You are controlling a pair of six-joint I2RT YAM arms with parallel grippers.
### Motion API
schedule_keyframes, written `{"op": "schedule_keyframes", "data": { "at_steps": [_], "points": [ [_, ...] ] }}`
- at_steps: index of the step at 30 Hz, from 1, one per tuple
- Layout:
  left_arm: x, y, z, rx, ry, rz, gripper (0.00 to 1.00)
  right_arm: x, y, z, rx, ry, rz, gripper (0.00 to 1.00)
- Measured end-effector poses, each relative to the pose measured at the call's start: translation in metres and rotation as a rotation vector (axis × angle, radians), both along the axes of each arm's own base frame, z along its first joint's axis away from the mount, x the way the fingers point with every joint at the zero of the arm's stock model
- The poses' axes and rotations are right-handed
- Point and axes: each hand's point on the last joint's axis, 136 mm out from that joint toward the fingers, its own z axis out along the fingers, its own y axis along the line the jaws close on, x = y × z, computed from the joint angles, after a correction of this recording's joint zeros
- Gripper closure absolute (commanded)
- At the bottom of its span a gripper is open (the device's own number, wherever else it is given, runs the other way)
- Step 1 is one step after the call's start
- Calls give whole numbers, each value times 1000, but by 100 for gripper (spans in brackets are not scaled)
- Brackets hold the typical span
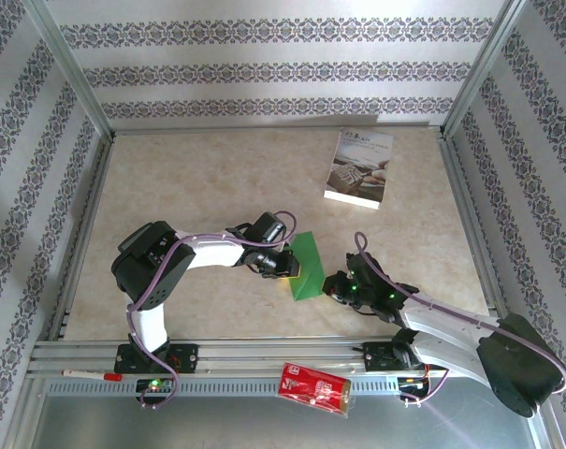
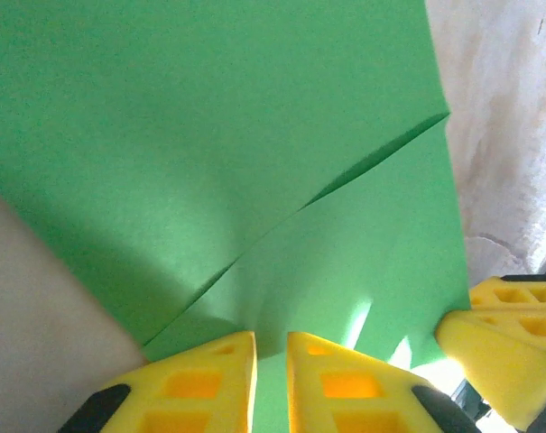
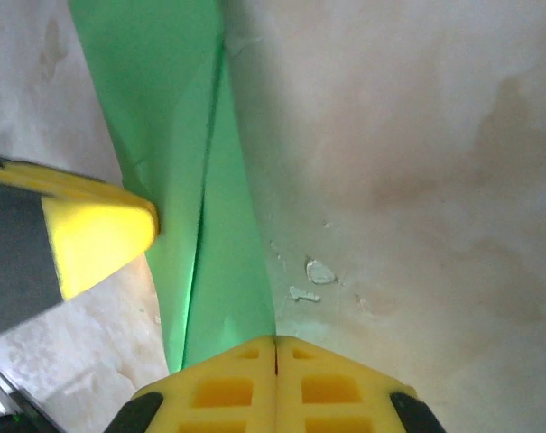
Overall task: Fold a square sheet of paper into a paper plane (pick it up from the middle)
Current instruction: Turn over the paper at the center of the table.
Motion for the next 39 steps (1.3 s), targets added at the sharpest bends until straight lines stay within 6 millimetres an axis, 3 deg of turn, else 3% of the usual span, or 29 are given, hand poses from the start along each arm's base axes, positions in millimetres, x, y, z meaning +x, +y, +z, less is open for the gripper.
{"op": "schedule_keyframes", "data": {
  "at_steps": [5, 7, 10, 13, 16, 19, 23, 26, 34, 39],
  "points": [
    [6, -5, 13, -24, -20, 9, 59, 11, 0, 19, -58, -52, 34, 100],
    [11, -6, 28, -45, -48, 22, 55, 22, 2, 42, -97, -100, 67, 100],
    [24, 0, 70, -106, -123, 64, 47, 43, 5, 89, -173, -214, 128, 100],
    [49, 24, 120, -164, -234, 157, 46, 61, 5, 132, -292, -305, 208, 100],
    [74, 66, 154, -167, -315, 283, 46, 72, 6, 151, -437, -338, 299, 100],
    [91, 112, 160, -122, -327, 404, 47, 70, 12, 144, -593, -318, 420, 100],
    [96, 167, 138, -32, -272, 526, 47, 54, 28, 114, -756, -245, 604, 100],
    [90, 190, 124, 28, -231, 569, 47, 40, 44, 91, -815, -189, 707, 100],
    [78, 196, 113, 54, -192, 558, 45, 10, 84, 38, -842, -83, 844, 100],
    [73, 186, 102, 16, -127, 536, 51, 5, 104, 26, -757, -71, 826, 100]
  ]
}}
